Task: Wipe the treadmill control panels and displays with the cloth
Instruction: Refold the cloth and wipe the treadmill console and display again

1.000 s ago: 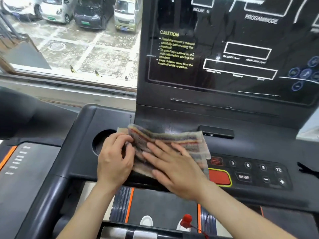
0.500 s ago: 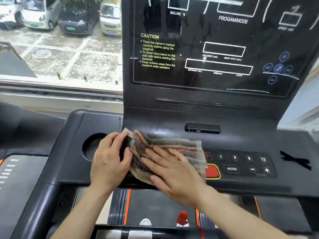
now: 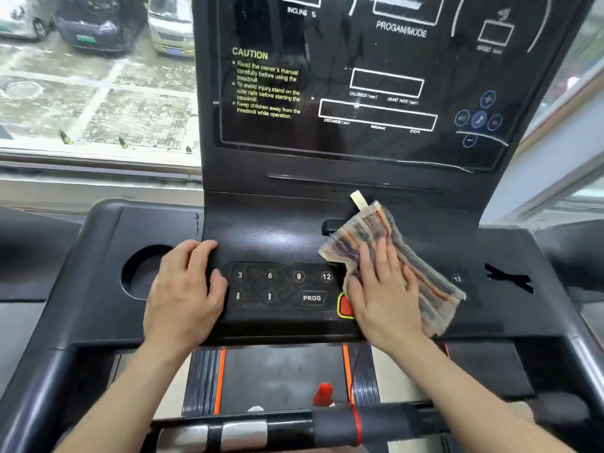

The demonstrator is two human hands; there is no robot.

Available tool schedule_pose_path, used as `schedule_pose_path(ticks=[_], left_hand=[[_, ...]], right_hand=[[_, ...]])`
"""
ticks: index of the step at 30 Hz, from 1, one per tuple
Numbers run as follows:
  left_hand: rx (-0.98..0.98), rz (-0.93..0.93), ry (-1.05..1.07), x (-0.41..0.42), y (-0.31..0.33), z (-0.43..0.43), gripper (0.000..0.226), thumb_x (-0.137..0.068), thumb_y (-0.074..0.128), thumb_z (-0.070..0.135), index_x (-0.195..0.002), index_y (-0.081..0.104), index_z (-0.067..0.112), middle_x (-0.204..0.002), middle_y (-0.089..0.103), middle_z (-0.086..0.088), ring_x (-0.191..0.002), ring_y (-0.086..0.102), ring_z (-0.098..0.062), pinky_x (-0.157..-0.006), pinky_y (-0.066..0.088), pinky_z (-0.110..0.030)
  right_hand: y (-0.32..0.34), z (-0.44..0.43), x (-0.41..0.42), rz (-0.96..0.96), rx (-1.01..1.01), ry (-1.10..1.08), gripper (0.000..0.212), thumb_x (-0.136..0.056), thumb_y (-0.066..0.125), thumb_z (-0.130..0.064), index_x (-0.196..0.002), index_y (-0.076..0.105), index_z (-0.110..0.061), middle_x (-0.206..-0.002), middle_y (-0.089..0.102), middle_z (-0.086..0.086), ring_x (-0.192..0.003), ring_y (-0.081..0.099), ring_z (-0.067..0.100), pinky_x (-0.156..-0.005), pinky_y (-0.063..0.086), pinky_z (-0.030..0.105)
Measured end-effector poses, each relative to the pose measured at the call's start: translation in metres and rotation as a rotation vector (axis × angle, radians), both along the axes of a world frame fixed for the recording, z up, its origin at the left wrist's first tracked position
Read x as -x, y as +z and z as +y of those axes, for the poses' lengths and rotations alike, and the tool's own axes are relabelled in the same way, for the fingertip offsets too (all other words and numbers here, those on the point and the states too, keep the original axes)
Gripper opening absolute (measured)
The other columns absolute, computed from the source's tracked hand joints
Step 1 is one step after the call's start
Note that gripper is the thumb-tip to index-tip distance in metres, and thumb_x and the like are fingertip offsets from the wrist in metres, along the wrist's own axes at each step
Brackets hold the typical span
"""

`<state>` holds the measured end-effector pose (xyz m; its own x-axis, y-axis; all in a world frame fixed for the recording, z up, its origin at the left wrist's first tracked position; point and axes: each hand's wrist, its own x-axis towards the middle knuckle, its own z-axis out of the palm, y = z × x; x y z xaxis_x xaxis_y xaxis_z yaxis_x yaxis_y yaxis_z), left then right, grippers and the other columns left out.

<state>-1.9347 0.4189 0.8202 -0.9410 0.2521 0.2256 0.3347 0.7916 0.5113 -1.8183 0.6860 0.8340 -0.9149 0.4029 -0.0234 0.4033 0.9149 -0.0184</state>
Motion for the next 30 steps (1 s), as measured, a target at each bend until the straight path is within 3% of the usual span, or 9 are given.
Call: schedule_pose_path(ticks=[3, 6, 10, 12, 16, 20, 25, 28, 30], left_hand=[[0.025, -0.049, -0.019, 0.002, -0.003, 0.001, 0.06, -0.086, 0.034, 0.037, -0.14, 0.046, 0.015, -0.145, 0.043, -0.006, -0.133, 0.037, -0.024, -0.104, 0.038, -0.047], [0.038, -0.126, -0.03, 0.003, -0.004, 0.006, 0.065, -0.088, 0.027, 0.041, -0.149, 0.034, 0.018, -0.155, 0.03, -0.006, -0.143, 0.024, -0.018, -0.112, 0.029, -0.042], [0.084, -0.133, 0.017, -0.003, 0.0, 0.013, 0.06, -0.093, 0.028, 0.039, -0.151, 0.027, 0.022, -0.158, 0.024, -0.003, -0.145, 0.021, -0.016, -0.11, 0.03, -0.041], [0.086, -0.133, 0.035, -0.007, 0.002, 0.014, 0.056, -0.096, 0.037, 0.034, -0.151, 0.027, 0.023, -0.158, 0.023, -0.002, -0.144, 0.022, -0.016, -0.109, 0.03, -0.042], [0.103, -0.133, 0.034, -0.008, 0.002, 0.015, 0.057, -0.096, 0.042, 0.03, -0.15, 0.029, 0.021, -0.158, 0.025, -0.004, -0.144, 0.022, -0.018, -0.109, 0.031, -0.042], [0.104, -0.137, 0.037, -0.008, 0.003, 0.017, 0.057, -0.096, 0.043, 0.029, -0.15, 0.03, 0.02, -0.158, 0.025, -0.006, -0.145, 0.022, -0.018, -0.109, 0.031, -0.044], [0.141, -0.095, 0.067, -0.01, 0.004, 0.022, 0.054, -0.095, 0.045, 0.023, -0.147, 0.035, 0.012, -0.153, 0.031, -0.018, -0.141, 0.03, -0.03, -0.103, 0.037, -0.051], [0.251, -0.096, 0.071, -0.014, 0.004, 0.032, 0.059, -0.09, 0.035, 0.027, -0.142, 0.037, -0.001, -0.141, 0.036, -0.035, -0.13, 0.037, -0.048, -0.093, 0.04, -0.06], [0.28, -0.105, 0.077, -0.014, 0.006, 0.036, 0.065, -0.087, 0.031, 0.031, -0.141, 0.035, -0.004, -0.14, 0.034, -0.039, -0.129, 0.036, -0.051, -0.097, 0.037, -0.062]], right_hand=[[-0.005, -0.075, 0.023, 0.055, 0.035, 0.223, 0.06, -0.096, 0.023, -0.045, -0.151, 0.03, -0.022, -0.16, 0.024, 0.004, -0.147, 0.018, 0.022, -0.113, 0.019, 0.048], [-0.002, -0.127, 0.047, 0.039, 0.097, 0.388, 0.059, -0.096, 0.02, -0.044, -0.151, 0.026, -0.024, -0.161, 0.018, 0.0, -0.148, 0.013, 0.02, -0.115, 0.014, 0.049], [0.001, -0.089, 0.037, 0.05, 0.111, 0.469, 0.054, -0.097, 0.026, -0.049, -0.15, 0.027, -0.035, -0.16, 0.019, -0.011, -0.147, 0.013, 0.011, -0.117, 0.014, 0.041], [-0.003, -0.039, 0.008, 0.059, 0.056, 0.334, 0.053, -0.097, 0.028, -0.051, -0.148, 0.032, -0.039, -0.158, 0.026, -0.013, -0.146, 0.02, 0.009, -0.115, 0.019, 0.037], [0.002, 0.055, -0.034, 0.072, 0.084, -0.2, 0.063, -0.091, 0.021, -0.055, -0.15, 0.03, -0.034, -0.159, 0.024, -0.009, -0.146, 0.017, 0.01, -0.113, 0.019, 0.038], [0.01, 0.053, 0.016, 0.246, 0.227, -0.418, 0.06, -0.097, 0.025, -0.042, -0.154, 0.018, -0.023, -0.162, 0.013, -0.001, -0.148, 0.009, 0.014, -0.116, 0.012, 0.041], [0.004, -0.021, 0.059, 0.278, 0.124, -0.025, 0.054, -0.099, 0.031, -0.038, -0.149, 0.031, -0.018, -0.158, 0.025, 0.002, -0.147, 0.014, 0.021, -0.117, 0.018, 0.045], [0.002, -0.059, 0.069, 0.174, 0.075, 0.238, 0.054, -0.1, 0.029, -0.042, -0.15, 0.031, -0.023, -0.16, 0.02, -0.004, -0.148, 0.009, 0.014, -0.119, 0.007, 0.044], [0.005, -0.046, 0.067, 0.157, 0.044, 0.323, 0.051, -0.101, 0.027, -0.044, -0.15, 0.031, -0.03, -0.16, 0.018, -0.01, -0.148, 0.009, 0.009, -0.119, 0.007, 0.043]])
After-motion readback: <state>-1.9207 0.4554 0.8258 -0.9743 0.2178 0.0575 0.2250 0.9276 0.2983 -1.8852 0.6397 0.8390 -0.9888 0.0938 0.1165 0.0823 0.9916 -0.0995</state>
